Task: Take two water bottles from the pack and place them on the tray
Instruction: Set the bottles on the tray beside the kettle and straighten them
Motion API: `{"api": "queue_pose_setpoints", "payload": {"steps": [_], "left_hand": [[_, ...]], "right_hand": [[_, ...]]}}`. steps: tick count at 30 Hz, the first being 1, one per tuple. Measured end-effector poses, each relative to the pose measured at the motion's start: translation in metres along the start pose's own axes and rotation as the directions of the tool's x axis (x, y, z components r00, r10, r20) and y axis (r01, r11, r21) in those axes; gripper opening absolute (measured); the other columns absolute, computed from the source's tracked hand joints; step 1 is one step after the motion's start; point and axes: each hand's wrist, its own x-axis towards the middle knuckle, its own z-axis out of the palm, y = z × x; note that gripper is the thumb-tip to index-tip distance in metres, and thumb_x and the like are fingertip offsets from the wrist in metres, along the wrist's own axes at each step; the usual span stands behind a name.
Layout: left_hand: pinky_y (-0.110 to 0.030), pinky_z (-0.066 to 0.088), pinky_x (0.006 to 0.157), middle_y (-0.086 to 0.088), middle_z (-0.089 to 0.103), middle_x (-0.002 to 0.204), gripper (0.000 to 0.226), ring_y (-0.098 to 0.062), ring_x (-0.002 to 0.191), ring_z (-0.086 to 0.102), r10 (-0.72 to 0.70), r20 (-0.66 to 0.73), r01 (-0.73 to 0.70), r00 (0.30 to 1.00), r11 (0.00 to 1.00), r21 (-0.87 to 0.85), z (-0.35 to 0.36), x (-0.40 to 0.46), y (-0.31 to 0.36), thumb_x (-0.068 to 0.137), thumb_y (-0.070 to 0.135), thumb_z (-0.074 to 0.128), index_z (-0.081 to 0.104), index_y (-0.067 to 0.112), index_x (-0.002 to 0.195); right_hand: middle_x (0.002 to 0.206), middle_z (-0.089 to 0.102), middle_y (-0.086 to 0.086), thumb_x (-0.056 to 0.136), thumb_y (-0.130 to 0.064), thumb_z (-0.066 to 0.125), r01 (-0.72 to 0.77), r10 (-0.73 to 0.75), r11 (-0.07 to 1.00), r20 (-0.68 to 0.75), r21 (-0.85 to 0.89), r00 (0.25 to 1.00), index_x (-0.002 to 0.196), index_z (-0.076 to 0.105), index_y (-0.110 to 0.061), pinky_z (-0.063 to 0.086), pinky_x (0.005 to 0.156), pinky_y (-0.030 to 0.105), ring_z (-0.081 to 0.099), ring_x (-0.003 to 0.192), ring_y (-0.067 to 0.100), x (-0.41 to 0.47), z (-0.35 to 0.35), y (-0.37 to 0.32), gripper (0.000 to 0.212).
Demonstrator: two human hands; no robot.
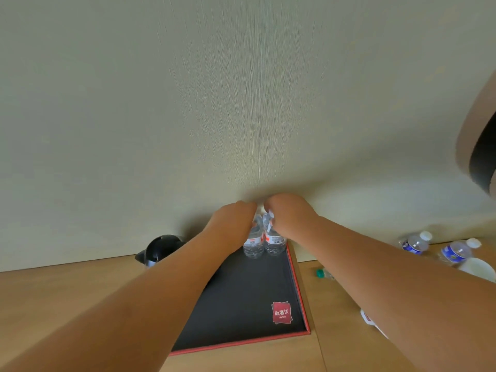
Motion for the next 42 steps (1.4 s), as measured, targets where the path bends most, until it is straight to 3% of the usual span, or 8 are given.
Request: {"api": "queue_pose_setpoints", "payload": {"steps": [7,12,17,22,26,31,37,42], "left_hand": [[-0.036,0.054,0.089,-0.001,0.062,0.125,0.064,-0.026,0.113,0.065,0.046,-0.007,-0.046,0.999,0.998,0.04,-0.01,-0.001,-0.016,0.099,0.04,0.06,0.033,0.033,0.157],[-0.033,0.046,0.076,-0.004,0.062,0.118,0.041,-0.026,0.107,0.066,0.143,-0.04,-0.125,0.989,0.947,0.296,-0.027,-0.011,-0.018,0.099,0.035,0.062,0.049,0.028,0.137],[-0.032,0.04,0.068,-0.005,0.062,0.108,0.024,-0.028,0.095,0.068,0.204,0.013,-0.193,0.979,0.901,0.388,-0.028,-0.011,-0.011,0.098,0.013,0.058,0.057,0.017,0.122],[-0.033,0.037,0.07,-0.007,0.067,0.112,0.021,-0.029,0.099,0.07,0.245,0.041,-0.234,0.969,0.844,0.483,-0.022,-0.002,-0.001,0.101,0.01,0.059,0.061,0.011,0.122],[-0.032,0.036,0.07,-0.008,0.065,0.097,0.016,-0.027,0.079,0.059,0.148,0.057,-0.158,0.987,0.912,0.379,-0.024,0.0,0.002,0.101,0.007,0.052,0.062,0.007,0.114],[-0.027,0.034,0.055,0.006,0.038,0.061,0.031,-0.013,0.05,0.035,0.044,0.073,-0.069,0.996,0.915,0.397,-0.026,0.004,0.016,0.095,0.001,0.057,0.045,0.018,0.071],[-0.027,0.036,0.062,0.007,0.039,0.063,0.032,-0.016,0.066,0.053,-0.038,0.029,0.026,0.999,0.94,0.34,-0.015,0.008,0.015,0.104,0.025,0.052,0.056,0.018,0.073],[-0.027,0.038,0.067,0.007,0.041,0.064,0.043,-0.016,0.068,0.05,-0.115,0.042,0.098,0.992,0.952,0.291,-0.013,0.01,0.014,0.105,0.027,0.049,0.042,0.021,0.064]], "right_hand": [[0.119,0.069,-0.001,0.09,-0.037,0.066,-0.026,0.028,0.998,-0.033,0.051,0.999,0.125,0.064,-0.022,0.051,0.082,0.033,0.066,0.11,0.024,-0.013,-0.014,-0.001,0.039],[0.118,0.069,0.001,0.097,-0.057,0.05,-0.104,0.097,0.99,-0.081,-0.091,0.992,0.124,0.066,-0.02,0.051,0.083,0.033,0.066,0.112,0.025,-0.021,-0.023,-0.004,0.049],[0.118,0.069,0.004,0.103,-0.046,0.048,-0.101,0.094,0.989,-0.073,-0.103,0.993,0.126,0.065,-0.016,0.047,0.077,0.031,0.066,0.111,0.025,-0.02,-0.022,-0.011,0.041],[0.075,0.057,0.0,0.103,-0.032,0.053,-0.162,0.16,0.985,-0.046,-0.052,0.986,0.109,0.072,-0.012,0.041,0.067,0.028,0.06,0.081,0.022,-0.01,-0.015,-0.011,0.028],[0.112,0.071,0.007,0.105,-0.032,0.052,-0.127,0.126,0.991,-0.03,-0.046,0.992,0.116,0.071,-0.01,0.04,0.073,0.029,0.068,0.106,0.026,-0.008,-0.015,-0.009,0.031],[0.086,0.067,0.003,0.103,-0.02,0.054,-0.075,0.079,0.988,0.026,-0.132,0.997,0.106,0.073,-0.009,0.041,0.07,0.026,0.065,0.087,0.026,-0.002,-0.014,-0.004,0.023],[0.083,0.065,0.006,0.097,-0.008,0.056,0.068,-0.037,0.962,0.119,-0.264,0.992,0.11,0.072,-0.003,0.052,0.086,0.033,0.069,0.108,0.03,-0.007,-0.021,-0.003,0.022],[0.117,0.07,0.013,0.094,0.0,0.058,0.165,-0.146,0.946,0.087,-0.279,0.985,0.114,0.069,-0.003,0.05,0.087,0.034,0.066,0.109,0.03,-0.01,-0.013,-0.001,0.023]]}}
